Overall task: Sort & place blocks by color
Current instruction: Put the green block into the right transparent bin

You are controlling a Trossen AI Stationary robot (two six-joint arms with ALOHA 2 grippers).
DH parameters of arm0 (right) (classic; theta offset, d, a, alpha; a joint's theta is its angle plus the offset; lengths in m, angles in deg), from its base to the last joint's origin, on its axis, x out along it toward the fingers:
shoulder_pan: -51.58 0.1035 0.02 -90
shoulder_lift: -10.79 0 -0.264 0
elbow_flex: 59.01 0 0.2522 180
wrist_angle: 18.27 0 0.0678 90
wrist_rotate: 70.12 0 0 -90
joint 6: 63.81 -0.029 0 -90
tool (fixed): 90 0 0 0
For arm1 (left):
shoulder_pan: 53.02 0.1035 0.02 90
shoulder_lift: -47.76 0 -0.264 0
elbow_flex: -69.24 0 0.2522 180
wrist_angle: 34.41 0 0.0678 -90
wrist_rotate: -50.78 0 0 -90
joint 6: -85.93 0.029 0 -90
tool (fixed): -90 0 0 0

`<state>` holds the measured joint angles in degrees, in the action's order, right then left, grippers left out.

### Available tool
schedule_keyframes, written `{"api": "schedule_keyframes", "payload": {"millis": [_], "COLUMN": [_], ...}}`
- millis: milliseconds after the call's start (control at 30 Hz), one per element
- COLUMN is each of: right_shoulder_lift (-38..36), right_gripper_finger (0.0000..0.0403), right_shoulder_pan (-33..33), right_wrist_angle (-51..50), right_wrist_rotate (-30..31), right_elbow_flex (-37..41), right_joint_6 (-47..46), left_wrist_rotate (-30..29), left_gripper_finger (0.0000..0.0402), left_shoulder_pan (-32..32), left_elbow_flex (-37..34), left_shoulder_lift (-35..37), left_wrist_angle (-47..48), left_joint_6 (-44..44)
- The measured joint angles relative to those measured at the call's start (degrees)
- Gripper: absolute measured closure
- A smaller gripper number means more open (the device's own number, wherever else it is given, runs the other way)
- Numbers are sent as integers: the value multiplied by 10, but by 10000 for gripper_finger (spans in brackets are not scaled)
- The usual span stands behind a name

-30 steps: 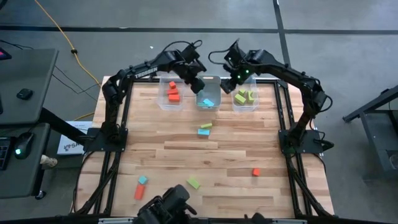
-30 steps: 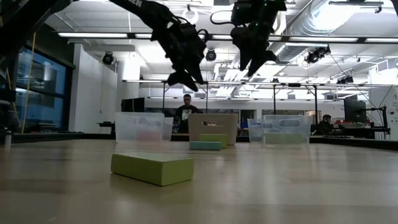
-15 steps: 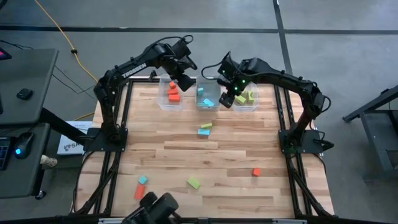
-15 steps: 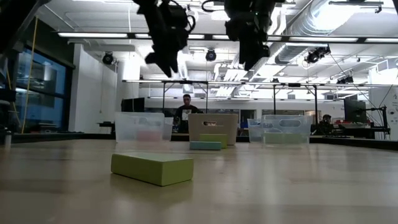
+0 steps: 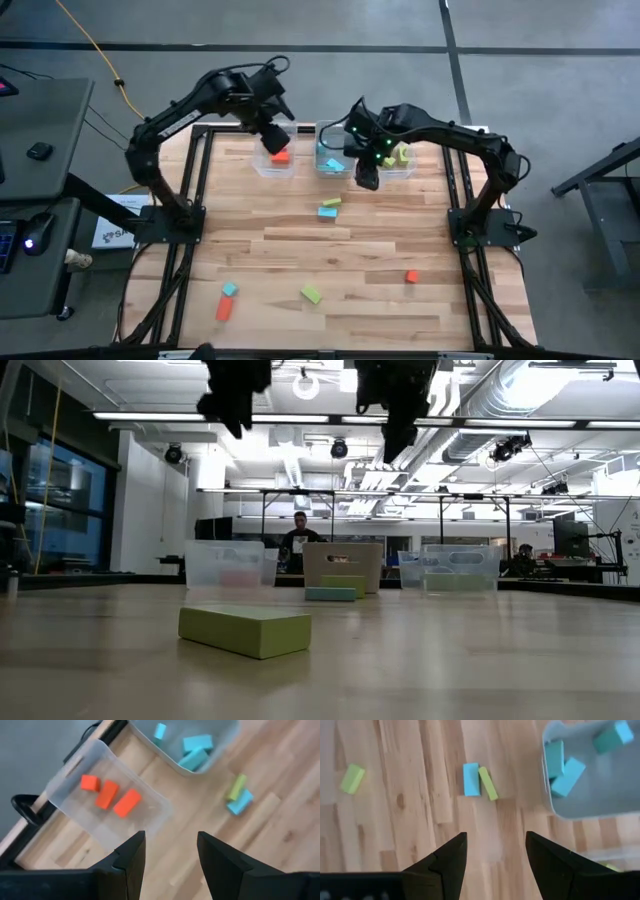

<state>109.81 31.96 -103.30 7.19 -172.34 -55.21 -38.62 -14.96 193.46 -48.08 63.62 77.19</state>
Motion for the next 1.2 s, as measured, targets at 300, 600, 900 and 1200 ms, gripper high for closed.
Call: {"api": "schedule_keyframes", "payload": {"millis": [300, 600, 900, 1200], "right_shoulder_lift": [0, 15, 74, 138], "right_gripper_finger": [210, 210, 210, 210], "right_shoulder_pan": [45, 48, 56, 57], "right_wrist_angle": [81, 99, 110, 118], "right_wrist_rotate": [30, 17, 28, 28], "right_elbow_flex": [0, 0, 0, 1], "right_joint_6": [60, 44, 51, 52], "left_wrist_rotate": [0, -1, -15, -15], "left_gripper_finger": [245, 245, 245, 245], "left_shoulder_pan": [-49, -62, -62, -62], "left_elbow_flex": [0, -90, -167, -211], "left_shoulder_lift": [80, 157, 201, 215], "left_wrist_angle": [57, 57, 54, 48], "left_joint_6": [-26, -7, -1, 0]}}
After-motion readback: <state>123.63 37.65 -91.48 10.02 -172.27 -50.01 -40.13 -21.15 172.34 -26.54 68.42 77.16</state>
